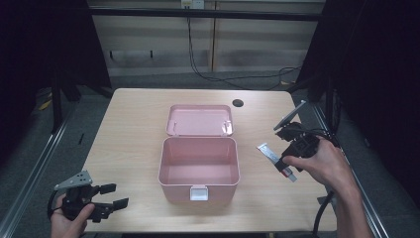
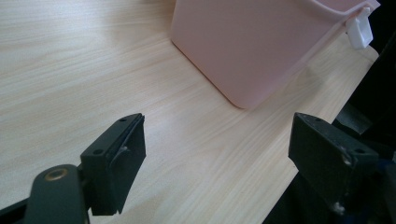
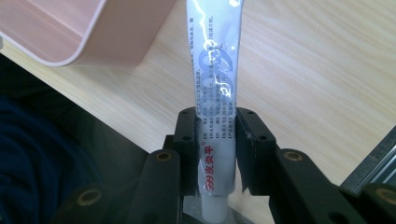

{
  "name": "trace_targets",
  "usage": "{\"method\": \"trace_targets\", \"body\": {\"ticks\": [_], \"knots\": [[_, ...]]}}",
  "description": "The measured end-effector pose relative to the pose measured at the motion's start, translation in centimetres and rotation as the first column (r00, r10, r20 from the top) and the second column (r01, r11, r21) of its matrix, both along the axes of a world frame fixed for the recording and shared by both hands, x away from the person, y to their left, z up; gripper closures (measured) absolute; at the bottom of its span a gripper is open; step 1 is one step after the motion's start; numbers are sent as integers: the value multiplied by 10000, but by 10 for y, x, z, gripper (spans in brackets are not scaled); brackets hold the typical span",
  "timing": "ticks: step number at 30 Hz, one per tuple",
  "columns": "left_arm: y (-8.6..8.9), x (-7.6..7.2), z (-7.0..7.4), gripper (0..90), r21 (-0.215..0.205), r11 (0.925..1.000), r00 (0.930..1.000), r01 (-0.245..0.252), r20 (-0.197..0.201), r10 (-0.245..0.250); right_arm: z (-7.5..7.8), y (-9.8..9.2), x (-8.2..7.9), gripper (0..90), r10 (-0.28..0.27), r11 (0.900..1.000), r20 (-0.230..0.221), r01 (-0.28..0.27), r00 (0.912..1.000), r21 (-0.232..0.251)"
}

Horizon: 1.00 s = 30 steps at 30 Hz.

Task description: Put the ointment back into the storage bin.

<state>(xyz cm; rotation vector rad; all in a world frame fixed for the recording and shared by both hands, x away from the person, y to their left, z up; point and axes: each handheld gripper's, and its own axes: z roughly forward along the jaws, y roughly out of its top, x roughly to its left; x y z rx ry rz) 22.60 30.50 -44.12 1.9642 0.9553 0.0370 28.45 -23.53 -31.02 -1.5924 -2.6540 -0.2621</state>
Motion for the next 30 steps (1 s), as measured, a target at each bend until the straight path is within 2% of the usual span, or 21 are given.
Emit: {"method": "trace_targets", "body": {"ticks": [10, 16, 20, 26, 30], "knots": [[0, 0, 0, 188, -3, 10000, 10000, 8, 9, -8, 12, 11, 7, 719, 683, 9974, 375, -692, 9970, 223], [0, 0, 0, 188, -14, 10000, 10000, 0, 14, 0, 14, 23, 11, 719, 1130, 9931, 536, -1145, 9922, 260], [0, 0, 0, 188, -7, 10000, 10000, -4, 14, 4, 16, 29, 15, 719, 1346, 9892, 720, -1382, 9883, 483], [0, 0, 0, 188, -11, 10000, 10000, 10, 10, -10, 16, 40, 17, 719, 1844, 9807, 766, -1886, 9799, 520], [0, 0, 0, 189, -20, 10000, 10000, 37, -3, -37, 17, 48, 19, 718, 2364, 9693, 823, -2409, 9682, 490]]}}
